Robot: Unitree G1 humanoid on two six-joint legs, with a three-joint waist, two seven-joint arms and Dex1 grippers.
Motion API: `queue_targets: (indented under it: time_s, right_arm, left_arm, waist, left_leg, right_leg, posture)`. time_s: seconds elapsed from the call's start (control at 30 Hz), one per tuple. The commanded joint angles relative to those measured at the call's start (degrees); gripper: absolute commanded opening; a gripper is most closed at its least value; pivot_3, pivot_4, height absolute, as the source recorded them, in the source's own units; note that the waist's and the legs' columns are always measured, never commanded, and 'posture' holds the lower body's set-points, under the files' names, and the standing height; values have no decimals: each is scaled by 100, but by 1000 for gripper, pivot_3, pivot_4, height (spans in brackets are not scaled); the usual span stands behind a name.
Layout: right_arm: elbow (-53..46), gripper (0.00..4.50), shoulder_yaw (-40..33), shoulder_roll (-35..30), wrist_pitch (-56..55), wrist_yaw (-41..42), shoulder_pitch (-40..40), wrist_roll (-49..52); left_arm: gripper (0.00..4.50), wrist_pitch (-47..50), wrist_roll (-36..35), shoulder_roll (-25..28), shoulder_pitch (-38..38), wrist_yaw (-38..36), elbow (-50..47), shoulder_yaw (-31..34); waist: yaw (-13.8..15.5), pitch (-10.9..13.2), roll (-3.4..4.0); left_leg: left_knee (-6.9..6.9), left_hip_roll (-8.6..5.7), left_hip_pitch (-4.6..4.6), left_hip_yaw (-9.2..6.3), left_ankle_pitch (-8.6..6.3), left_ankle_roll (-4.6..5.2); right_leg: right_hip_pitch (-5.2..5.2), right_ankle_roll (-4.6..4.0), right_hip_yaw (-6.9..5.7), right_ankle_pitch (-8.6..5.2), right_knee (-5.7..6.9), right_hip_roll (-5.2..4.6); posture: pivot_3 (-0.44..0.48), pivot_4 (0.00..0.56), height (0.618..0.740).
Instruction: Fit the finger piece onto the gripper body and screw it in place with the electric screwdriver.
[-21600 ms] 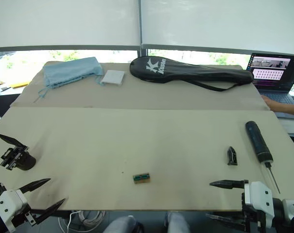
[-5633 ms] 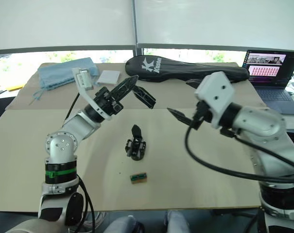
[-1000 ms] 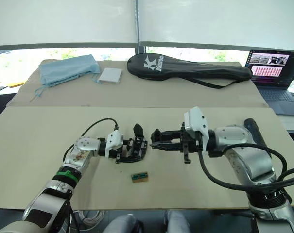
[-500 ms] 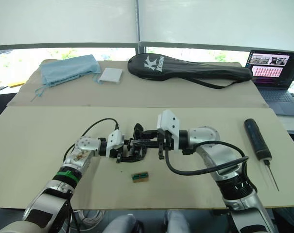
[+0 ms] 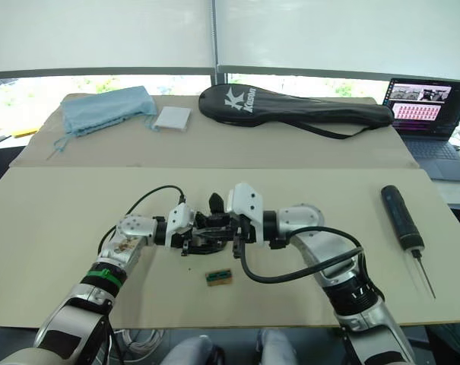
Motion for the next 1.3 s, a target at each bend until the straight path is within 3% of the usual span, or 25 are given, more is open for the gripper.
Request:
queue_targets:
  time_s: [0.03, 1.3]
  right_arm:
    - [-48, 395, 30, 15, 4, -99, 18, -139]
    - [55, 395, 220, -12, 848, -457, 258, -223]
  left_arm:
    - [2385, 121, 137, 42, 106, -2, -22, -138]
    - [2385, 283, 94, 56, 223, 43, -206, -141]
  waist:
    - [-1, 0, 0]
    - [-25, -22, 9]
  left_leg:
    - [0, 0, 0, 0, 0, 0]
    - [-7, 1, 41, 1, 0, -3]
  right_leg:
    - [0, 0, -1, 0, 0, 0]
    - [34, 0, -1, -1, -4, 3]
  posture:
    - [0, 150, 740]
    - [0, 150, 740]
